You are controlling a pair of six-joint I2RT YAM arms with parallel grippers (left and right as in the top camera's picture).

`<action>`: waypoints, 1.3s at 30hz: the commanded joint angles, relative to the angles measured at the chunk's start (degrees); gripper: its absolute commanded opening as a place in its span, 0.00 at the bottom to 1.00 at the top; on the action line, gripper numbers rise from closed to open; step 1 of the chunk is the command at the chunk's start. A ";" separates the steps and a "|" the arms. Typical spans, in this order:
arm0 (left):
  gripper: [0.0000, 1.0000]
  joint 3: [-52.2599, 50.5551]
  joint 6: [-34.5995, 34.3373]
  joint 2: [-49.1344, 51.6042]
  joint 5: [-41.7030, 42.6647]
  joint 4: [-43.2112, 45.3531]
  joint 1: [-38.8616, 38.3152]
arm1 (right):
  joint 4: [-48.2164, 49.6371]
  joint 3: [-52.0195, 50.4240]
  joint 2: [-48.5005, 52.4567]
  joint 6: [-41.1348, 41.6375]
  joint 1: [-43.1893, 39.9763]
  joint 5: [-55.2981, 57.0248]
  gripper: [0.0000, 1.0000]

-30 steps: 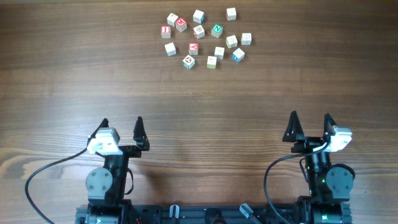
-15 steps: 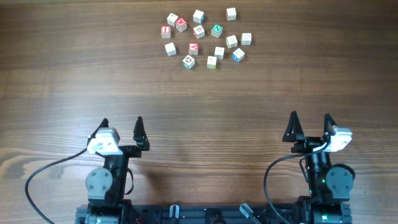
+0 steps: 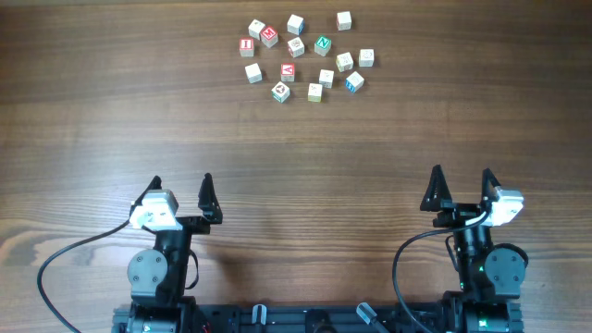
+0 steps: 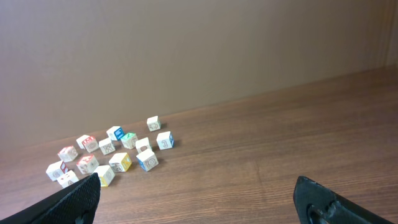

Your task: Form a horizontal line

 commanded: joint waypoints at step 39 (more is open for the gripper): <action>1.00 -0.48 1.09 -0.39 6.08 0.31 0.00 | 0.11 -0.07 -0.46 -0.92 -0.39 -0.76 1.00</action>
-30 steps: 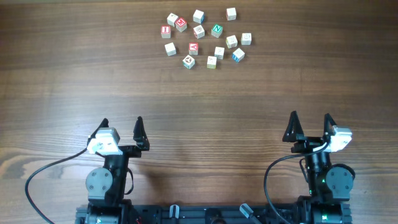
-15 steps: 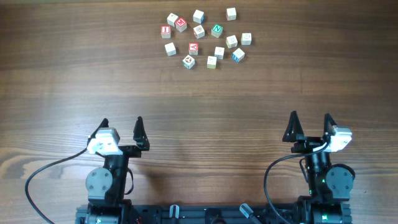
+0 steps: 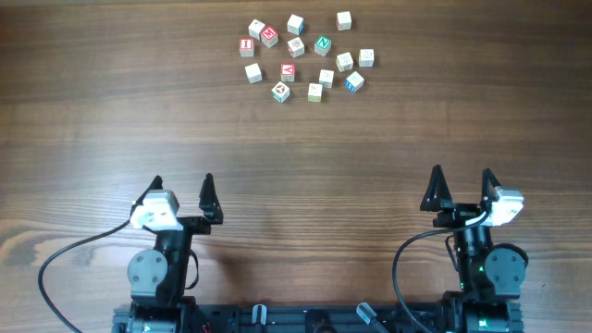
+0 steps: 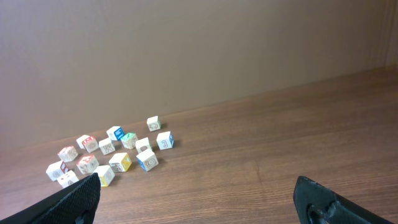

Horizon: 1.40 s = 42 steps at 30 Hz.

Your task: Form a horizontal line

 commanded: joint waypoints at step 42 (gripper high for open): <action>1.00 50.36 -3.19 56.35 32.24 -23.87 0.00 | 0.11 -0.07 -0.46 -0.90 -0.39 -0.76 1.00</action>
